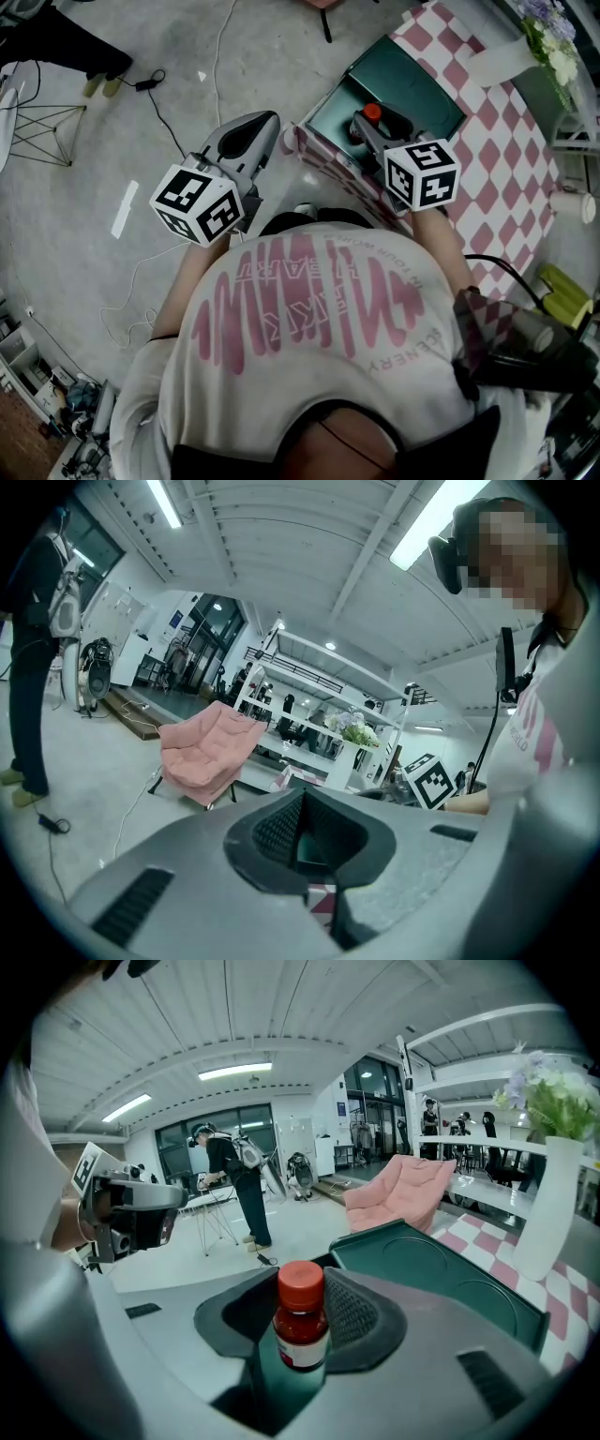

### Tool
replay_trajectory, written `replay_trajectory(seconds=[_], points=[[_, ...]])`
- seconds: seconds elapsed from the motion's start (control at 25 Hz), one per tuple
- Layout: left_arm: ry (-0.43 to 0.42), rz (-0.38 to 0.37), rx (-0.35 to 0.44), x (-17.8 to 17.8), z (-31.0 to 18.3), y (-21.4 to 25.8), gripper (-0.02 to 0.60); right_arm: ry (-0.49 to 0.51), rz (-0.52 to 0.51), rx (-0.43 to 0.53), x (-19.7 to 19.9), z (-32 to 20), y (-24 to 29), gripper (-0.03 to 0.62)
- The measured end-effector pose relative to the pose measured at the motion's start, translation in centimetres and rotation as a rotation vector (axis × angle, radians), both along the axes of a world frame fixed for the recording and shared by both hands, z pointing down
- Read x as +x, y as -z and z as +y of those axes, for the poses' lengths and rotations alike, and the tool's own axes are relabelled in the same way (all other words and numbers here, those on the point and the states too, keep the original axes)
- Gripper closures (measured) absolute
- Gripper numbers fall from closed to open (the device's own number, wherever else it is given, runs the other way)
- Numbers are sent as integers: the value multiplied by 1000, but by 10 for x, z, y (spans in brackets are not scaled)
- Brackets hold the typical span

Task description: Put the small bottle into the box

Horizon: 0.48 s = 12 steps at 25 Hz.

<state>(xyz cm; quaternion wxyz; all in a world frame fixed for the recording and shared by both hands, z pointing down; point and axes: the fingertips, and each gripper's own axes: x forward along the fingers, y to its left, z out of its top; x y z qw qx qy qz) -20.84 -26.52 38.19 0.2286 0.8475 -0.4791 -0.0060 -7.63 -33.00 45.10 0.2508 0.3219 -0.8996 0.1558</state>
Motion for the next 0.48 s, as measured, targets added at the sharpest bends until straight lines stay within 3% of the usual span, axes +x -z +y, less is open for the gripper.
replay_trajectory(seconds=[0.48], points=[[3,-2,-8,-8,5,-5,574,-17,25,-27,0,6,-13,445]])
